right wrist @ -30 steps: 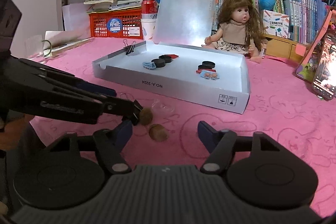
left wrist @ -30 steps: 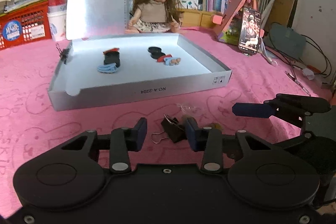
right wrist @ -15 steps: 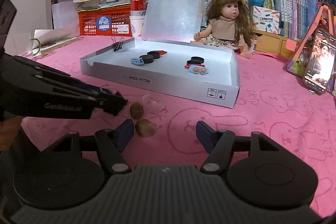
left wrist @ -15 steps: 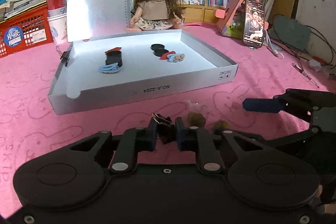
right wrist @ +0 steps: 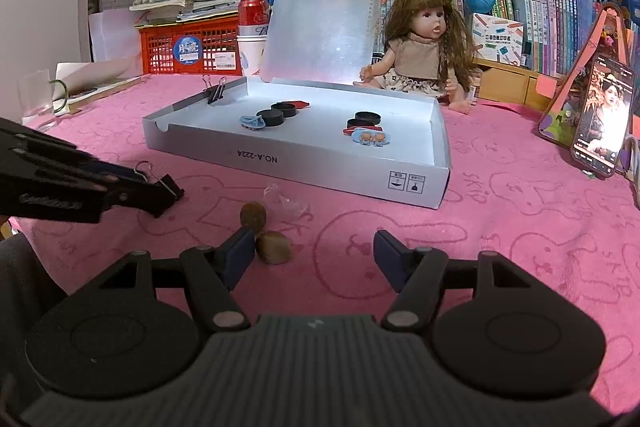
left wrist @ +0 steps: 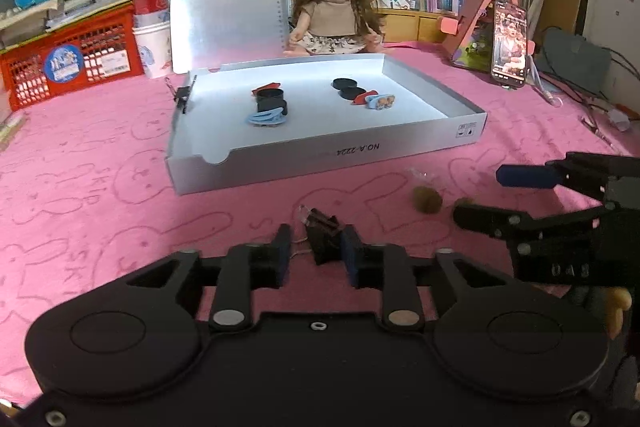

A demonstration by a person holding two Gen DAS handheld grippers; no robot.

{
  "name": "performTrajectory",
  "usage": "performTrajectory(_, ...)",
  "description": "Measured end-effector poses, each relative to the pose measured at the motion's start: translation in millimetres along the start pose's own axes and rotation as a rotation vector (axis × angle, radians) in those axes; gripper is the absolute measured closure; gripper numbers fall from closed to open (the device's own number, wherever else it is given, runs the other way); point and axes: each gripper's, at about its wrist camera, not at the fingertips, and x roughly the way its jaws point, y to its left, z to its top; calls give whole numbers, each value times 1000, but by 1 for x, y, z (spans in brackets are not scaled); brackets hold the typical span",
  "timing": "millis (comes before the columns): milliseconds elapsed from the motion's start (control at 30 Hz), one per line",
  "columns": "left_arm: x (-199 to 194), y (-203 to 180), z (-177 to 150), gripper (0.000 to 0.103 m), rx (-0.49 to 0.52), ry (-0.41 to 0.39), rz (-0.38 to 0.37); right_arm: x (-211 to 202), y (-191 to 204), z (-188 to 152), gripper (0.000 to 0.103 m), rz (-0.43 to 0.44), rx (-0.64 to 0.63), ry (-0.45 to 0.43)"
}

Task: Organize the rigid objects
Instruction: 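Lift the black binder clip with the left tool toward the box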

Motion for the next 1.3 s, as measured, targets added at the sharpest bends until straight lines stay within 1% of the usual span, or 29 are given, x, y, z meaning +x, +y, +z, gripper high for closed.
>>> performTrajectory(33,-2,-1,-1,65,8,-5,1,1,0,-1,27,-1,3,0)
performTrajectory(200,0,-4,-7,65,8,16,6,2,2,-1,27,1,4,-1)
performTrajectory(333,2,-3,-6,64,-6,11,15,1,2,-2,27,4,4,-2)
performTrajectory(400,3,-1,-5,63,-15,11,28,1,1,-2,27,1,8,0)
performTrajectory(467,3,2,-6,60,-15,10,48,1,0,-3,27,1,14,0)
performTrajectory(567,3,10,-6,59,-23,10,68,-1,0,-4,27,5,15,0)
performTrajectory(733,2,25,-6,58,-52,10,132,-1,0,-4,27,8,18,2)
performTrajectory(900,5,37,-3,57,-95,12,228,-1,0,-5,27,9,15,4)
performTrajectory(967,5,41,-3,56,-120,12,245,-1,1,-6,27,11,16,7)
performTrajectory(1033,3,42,-2,56,-146,2,228,-1,1,-7,27,10,17,6)
performTrajectory(1100,-3,40,-3,56,-162,-18,188,-1,0,-7,27,9,19,5)
performTrajectory(1167,-7,32,-2,52,-163,-32,153,-1,0,-7,27,7,23,4)
performTrajectory(1300,-4,14,2,50,-162,-43,133,-1,3,-7,27,-25,20,-2)
